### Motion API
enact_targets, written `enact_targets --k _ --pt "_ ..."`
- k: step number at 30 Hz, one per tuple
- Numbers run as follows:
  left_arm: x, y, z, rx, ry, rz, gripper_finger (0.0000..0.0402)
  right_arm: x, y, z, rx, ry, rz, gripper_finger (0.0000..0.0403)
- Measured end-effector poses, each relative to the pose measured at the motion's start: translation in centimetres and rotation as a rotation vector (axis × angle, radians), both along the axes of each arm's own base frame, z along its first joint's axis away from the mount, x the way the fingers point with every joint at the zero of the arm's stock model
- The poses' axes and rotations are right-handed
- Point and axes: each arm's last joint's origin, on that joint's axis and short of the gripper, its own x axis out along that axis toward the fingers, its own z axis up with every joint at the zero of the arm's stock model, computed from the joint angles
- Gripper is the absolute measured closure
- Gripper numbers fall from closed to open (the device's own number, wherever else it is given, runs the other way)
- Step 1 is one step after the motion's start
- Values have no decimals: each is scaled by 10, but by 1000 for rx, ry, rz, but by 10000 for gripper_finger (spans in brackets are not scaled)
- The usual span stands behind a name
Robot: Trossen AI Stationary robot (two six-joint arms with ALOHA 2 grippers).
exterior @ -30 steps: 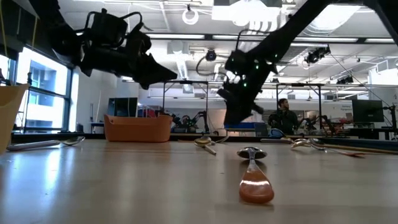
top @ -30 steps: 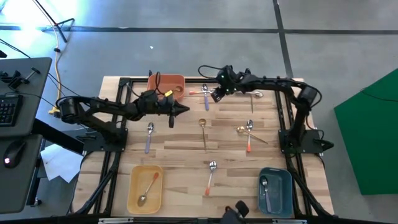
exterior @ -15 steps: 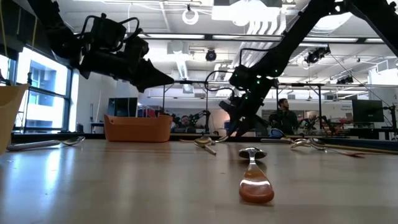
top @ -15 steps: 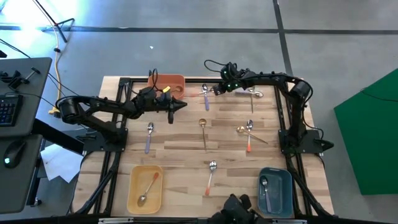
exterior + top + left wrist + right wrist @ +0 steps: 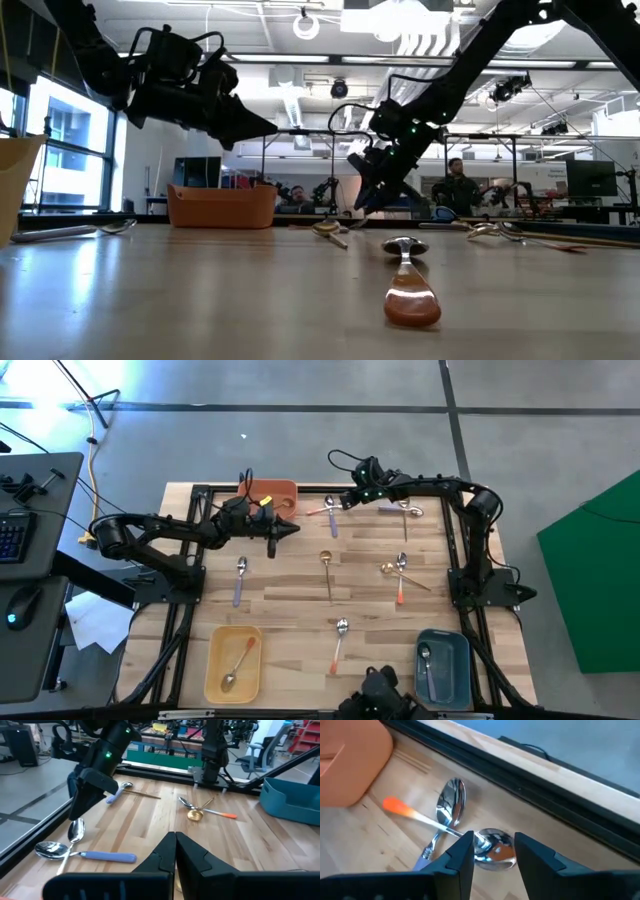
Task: Sort silverware by color (type)
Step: Put the top orange spoon into the yellow bin
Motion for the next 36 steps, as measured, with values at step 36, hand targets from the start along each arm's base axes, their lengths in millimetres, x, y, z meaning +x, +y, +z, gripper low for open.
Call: enact_targets --k 36 --pt "0 -1 -3 -68 21 4 401 1 -3 -20 165 -52 -2 257"
